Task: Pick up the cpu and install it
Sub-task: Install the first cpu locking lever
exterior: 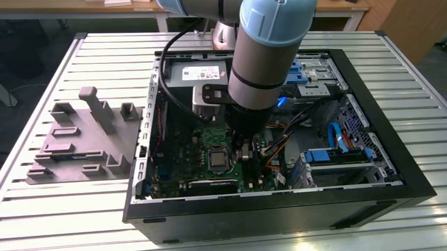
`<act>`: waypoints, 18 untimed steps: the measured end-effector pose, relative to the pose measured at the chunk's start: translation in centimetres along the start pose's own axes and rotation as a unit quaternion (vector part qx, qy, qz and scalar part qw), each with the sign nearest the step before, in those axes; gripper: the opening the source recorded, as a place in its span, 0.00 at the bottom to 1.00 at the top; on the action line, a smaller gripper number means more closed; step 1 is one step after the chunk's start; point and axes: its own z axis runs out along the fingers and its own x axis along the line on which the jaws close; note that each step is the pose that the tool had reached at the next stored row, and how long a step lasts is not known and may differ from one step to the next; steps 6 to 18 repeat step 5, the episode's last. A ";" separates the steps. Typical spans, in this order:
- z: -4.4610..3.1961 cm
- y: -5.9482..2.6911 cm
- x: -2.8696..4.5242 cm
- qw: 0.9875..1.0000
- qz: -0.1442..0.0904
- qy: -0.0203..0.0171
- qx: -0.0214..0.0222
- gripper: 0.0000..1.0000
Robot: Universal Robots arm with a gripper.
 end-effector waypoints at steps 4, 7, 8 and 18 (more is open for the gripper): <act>-0.01 0.00 0.00 1.000 0.000 0.001 0.000 0.11; -0.01 0.00 0.00 1.000 0.000 0.001 0.000 0.11; -0.01 0.00 0.00 1.000 0.000 0.001 0.000 0.11; -0.01 0.00 0.00 1.000 0.000 0.001 0.000 0.11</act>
